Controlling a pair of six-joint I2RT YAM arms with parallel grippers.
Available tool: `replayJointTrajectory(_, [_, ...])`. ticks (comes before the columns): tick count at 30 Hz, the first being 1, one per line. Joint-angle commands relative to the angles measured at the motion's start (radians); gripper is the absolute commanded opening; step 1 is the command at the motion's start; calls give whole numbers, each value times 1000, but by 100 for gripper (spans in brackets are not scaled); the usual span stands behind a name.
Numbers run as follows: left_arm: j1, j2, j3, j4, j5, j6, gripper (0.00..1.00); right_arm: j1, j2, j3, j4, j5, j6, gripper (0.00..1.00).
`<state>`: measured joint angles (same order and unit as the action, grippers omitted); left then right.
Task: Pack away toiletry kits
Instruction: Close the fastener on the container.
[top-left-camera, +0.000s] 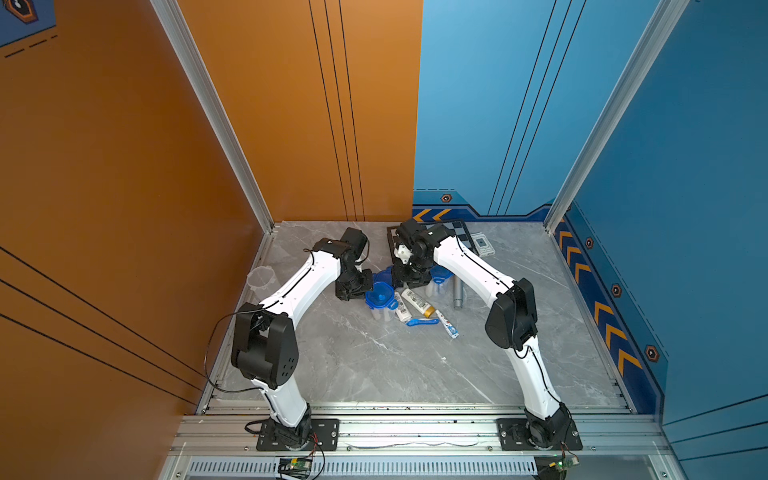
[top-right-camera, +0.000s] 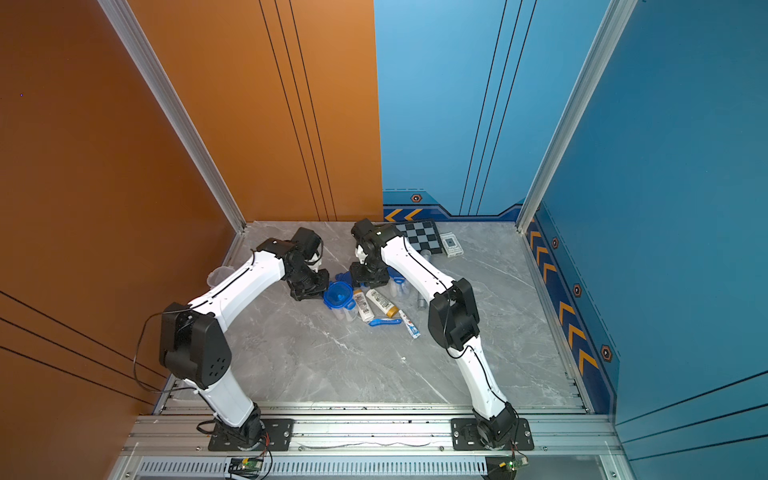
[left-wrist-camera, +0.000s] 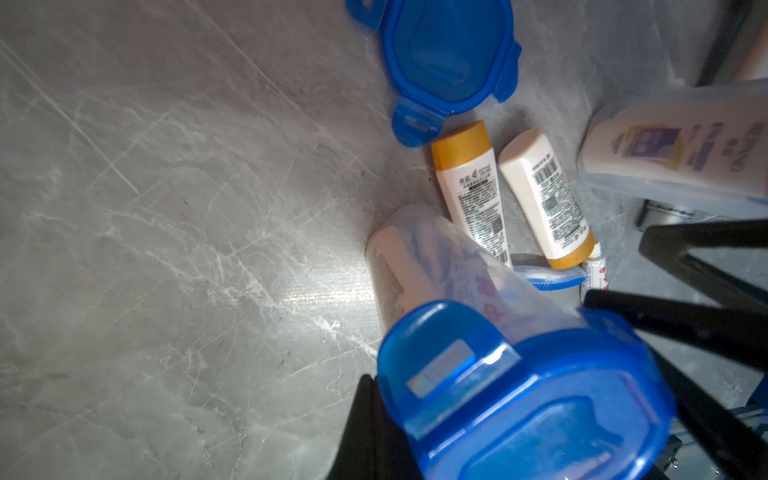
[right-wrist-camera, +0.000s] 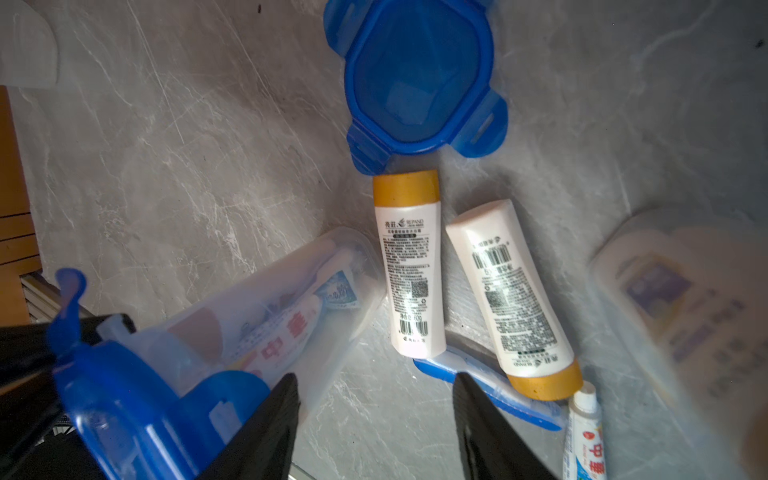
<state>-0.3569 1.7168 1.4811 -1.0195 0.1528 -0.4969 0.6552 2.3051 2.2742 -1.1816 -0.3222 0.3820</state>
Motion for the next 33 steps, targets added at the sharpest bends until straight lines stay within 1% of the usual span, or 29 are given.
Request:
replayJointTrajectory(1, [-10, -60, -33, -11, 7, -27, 0, 13, 38, 65, 4, -57, 0, 62])
replayJointTrajectory(5, [-2, -101, -66, -14, 10, -41, 0, 0, 64, 106, 2, -58, 0, 63])
replayJointTrajectory(7, [12, -121, -74, -16, 15, -42, 2, -18, 61, 111, 0, -44, -3, 66])
replayJointTrajectory(11, [41, -132, -33, -60, 4, -13, 5, -55, 40, 124, -14, -16, -16, 67])
replayJointTrajectory(15, [59, -112, 32, -84, 6, 34, 13, -72, 23, 170, -67, 28, -44, 67])
replayJointTrajectory(20, [60, -45, 137, -83, 28, 81, 29, -53, -23, 162, -126, 65, -70, 67])
replayJointTrajectory(21, [60, -31, 157, -84, 31, 83, 31, -44, -36, 148, -131, 67, -73, 67])
replayJointTrajectory(24, [52, 3, 194, -84, 42, 72, 32, -15, -73, 109, -131, 59, -60, 64])
replayJointTrajectory(28, [38, 44, 220, -82, 44, 70, 32, 14, -93, 105, -130, 36, -34, 60])
replayJointTrajectory(33, [37, 80, 238, -82, 40, 80, 33, 34, -94, 82, -130, 19, -22, 51])
